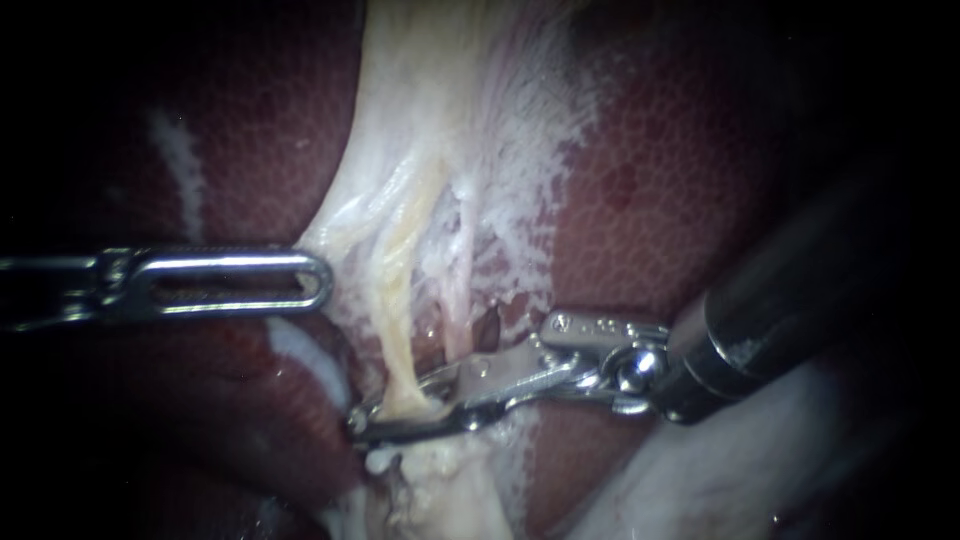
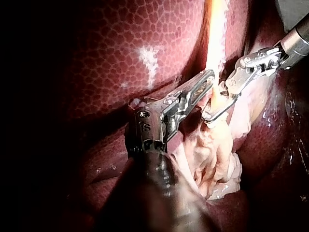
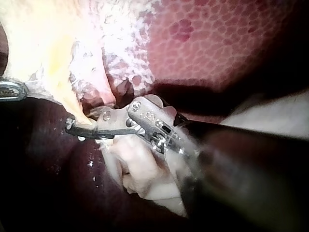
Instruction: Going back second clip left tube
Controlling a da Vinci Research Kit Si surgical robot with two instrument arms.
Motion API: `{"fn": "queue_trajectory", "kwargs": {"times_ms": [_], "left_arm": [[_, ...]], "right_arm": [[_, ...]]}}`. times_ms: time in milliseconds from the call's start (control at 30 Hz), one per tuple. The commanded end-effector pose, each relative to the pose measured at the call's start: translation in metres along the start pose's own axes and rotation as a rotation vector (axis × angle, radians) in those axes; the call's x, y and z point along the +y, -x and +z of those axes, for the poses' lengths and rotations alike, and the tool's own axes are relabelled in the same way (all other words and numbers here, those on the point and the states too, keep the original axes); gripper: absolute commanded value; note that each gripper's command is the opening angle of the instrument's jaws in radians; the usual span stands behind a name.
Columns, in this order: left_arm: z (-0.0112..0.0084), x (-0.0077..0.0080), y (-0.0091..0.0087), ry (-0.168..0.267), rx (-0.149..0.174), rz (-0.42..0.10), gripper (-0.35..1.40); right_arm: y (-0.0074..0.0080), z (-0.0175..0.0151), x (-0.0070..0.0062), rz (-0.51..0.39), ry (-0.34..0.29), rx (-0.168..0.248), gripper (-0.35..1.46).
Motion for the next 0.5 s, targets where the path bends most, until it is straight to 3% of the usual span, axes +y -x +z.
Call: {"fn": "queue_trajectory", "kwargs": {"times_ms": [33,333,433,500], "left_arm": [[0.0000,0.0000,0.0000,0.000,0.000,0.000,-0.35],[0.0000,0.0000,0.0000,0.000,0.000,0.000,-0.35],[0.0000,0.0000,0.0000,0.000,0.000,0.000,-0.35],[0.0000,0.0000,0.0000,0.000,0.000,0.000,-0.35]], "right_arm": [[0.0000,0.0000,0.0000,0.000,0.000,0.000,-0.21],[0.0000,0.0002,-0.0001,-0.001,0.000,0.000,-0.18],[-0.0001,0.0004,-0.0002,-0.030,0.000,0.000,0.27],[-0.0003,0.0007,-0.0002,-0.082,0.001,-0.003,0.43]]}}
